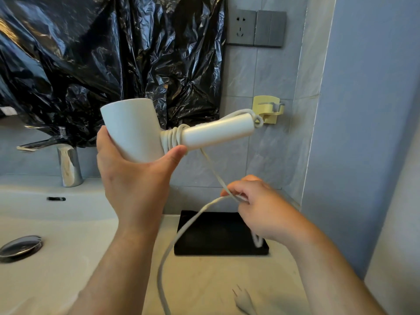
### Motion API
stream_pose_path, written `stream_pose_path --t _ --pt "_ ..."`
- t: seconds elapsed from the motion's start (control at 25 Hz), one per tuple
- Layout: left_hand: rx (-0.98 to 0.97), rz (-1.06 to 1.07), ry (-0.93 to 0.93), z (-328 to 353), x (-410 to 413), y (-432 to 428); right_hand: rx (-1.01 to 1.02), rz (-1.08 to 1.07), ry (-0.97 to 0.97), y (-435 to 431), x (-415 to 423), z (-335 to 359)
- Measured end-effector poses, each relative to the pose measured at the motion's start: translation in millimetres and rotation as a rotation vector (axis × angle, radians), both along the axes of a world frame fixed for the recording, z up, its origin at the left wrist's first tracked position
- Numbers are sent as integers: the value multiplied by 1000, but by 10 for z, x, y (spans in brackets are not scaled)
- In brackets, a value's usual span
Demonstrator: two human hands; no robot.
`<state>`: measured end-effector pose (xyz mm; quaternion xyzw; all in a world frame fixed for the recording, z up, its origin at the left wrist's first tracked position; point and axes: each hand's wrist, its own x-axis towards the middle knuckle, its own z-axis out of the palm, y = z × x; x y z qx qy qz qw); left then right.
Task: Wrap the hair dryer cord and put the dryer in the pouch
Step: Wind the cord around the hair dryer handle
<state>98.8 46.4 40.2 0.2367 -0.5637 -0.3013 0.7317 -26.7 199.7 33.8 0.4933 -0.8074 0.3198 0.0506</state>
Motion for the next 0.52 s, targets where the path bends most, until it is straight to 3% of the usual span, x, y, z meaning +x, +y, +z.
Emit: stream_pose_path --t 0.08,0.12,0.24,0.28,0.52 --pt "-5 19 -44 -22 -23 1 -62 -104 131 -7 -86 -21" --pt "-4 23 -58 -33 -36 0 -115 -115 103 -3 -123 -22" --pt "17 -15 -27 -39 -47 -16 -279 -68 -242 -6 -188 -5" --pt "15 -28 -12 -34 -46 -18 -265 -84 -272 -7 -206 -20" --pt "-12 -39 -6 -5 -40 3 206 -239 35 -79 -403 -281"
